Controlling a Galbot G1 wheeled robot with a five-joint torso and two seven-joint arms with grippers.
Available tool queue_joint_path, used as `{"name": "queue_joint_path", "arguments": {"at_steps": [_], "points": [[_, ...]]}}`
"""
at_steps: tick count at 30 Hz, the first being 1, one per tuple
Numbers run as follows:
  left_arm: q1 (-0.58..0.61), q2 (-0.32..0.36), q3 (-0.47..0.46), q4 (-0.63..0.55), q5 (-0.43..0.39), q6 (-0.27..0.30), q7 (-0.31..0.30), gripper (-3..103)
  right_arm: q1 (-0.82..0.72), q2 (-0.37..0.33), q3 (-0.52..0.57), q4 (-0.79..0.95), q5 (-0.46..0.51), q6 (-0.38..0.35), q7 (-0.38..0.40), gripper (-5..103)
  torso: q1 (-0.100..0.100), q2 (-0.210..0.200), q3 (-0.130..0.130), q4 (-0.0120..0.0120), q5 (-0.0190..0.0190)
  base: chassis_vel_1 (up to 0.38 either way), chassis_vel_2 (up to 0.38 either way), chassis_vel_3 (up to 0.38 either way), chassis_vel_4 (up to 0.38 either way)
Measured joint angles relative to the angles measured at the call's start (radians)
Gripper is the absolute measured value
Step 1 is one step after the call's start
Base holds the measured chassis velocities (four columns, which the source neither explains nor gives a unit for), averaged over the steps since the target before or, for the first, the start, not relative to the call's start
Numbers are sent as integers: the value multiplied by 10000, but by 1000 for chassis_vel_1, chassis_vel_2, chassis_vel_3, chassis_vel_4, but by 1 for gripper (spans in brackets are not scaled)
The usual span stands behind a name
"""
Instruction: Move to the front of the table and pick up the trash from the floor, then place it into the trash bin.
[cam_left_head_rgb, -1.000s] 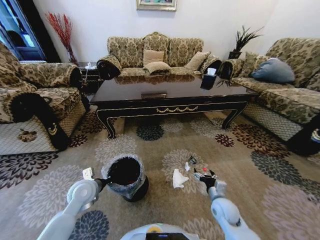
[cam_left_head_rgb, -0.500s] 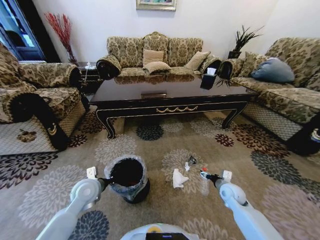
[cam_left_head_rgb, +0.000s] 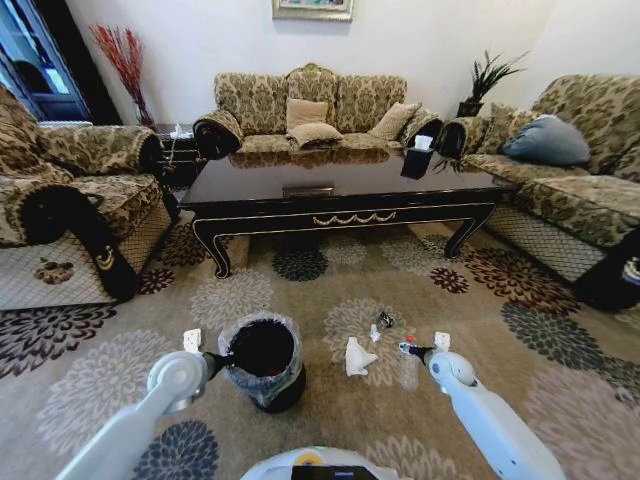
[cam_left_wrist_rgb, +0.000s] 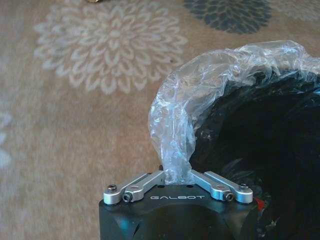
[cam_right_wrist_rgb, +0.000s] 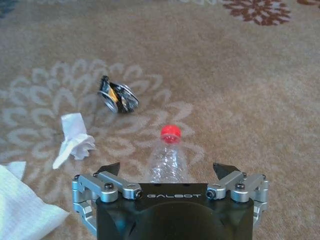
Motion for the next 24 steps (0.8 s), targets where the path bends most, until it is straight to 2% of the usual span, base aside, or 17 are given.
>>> {"name": "queue_joint_path", "arguments": {"at_steps": [2,4,7,9,13,14,17,24], "points": [[-306,241,361,89,354,0,576,0,73,36,-44,-172,-22,8,-104,100,0,0,0,1,0,0,0,0,0],[-408,306,470,106,454,1,755,0,91,49,-63,-218,-24,10,-128,100,0,0,1,1,-3,0,0,0,0],[-1054,641,1081,169,654,0,1681,0,200,149,-190,-354,18,12,-186,100,0,0,0,0,0,0,0,0,0],[-1187,720,1213,198,656,0,1913,0,224,165,-222,-368,22,12,-198,100,0,0,0,-2,-1,0,0,0,0],[-1856,1094,1850,531,791,1,3320,0,392,262,-406,-550,-53,15,-208,100,1,0,0,0,-3,0,0,0,0],[-1856,1094,1850,531,791,1,3320,0,392,262,-406,-550,-53,15,-208,100,1,0,0,0,-3,0,0,0,0],[-2221,1289,2222,779,1047,1,4207,0,564,319,-502,-906,-183,48,-204,100,0,0,-1,0,-1,0,0,0,0],[-2779,1582,2892,1262,1799,1,4921,0,737,431,-614,-1410,-331,51,-197,100,0,1,0,0,-2,0,0,0,0]]}}
